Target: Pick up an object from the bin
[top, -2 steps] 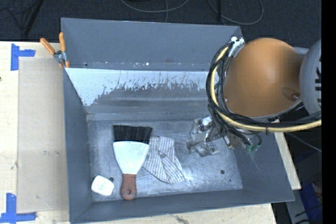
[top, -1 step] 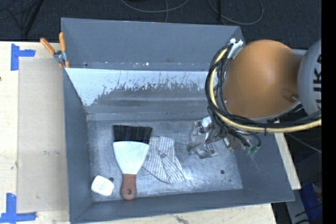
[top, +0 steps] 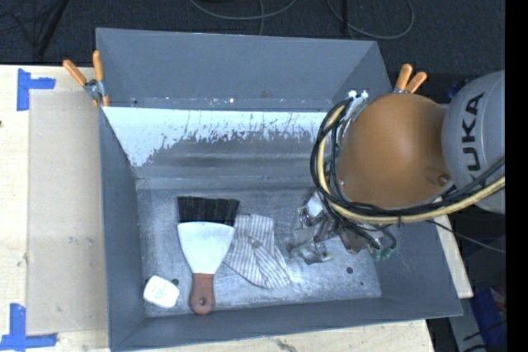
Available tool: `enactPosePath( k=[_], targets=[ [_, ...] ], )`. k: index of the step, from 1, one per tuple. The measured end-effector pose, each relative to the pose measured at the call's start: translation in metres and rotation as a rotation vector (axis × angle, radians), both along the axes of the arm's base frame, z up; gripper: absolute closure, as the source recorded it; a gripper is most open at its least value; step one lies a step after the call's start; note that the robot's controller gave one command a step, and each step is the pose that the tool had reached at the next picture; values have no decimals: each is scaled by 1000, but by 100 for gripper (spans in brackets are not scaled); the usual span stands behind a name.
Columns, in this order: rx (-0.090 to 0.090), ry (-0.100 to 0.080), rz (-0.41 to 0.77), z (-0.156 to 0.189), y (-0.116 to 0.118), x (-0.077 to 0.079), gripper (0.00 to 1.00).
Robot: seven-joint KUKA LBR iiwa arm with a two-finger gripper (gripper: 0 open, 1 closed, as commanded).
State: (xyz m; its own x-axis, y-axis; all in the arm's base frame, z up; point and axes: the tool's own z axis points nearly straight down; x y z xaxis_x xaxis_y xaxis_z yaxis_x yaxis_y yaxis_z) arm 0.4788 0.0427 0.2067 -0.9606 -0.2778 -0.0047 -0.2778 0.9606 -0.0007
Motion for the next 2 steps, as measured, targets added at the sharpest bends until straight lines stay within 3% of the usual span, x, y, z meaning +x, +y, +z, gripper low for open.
enactPosePath(
  k=[1, 2],
  targets=[
    [-1, 9, -93, -29, 5, -4, 100],
    [0, 5, 233, -69, 56, 48, 0]
  ],
)
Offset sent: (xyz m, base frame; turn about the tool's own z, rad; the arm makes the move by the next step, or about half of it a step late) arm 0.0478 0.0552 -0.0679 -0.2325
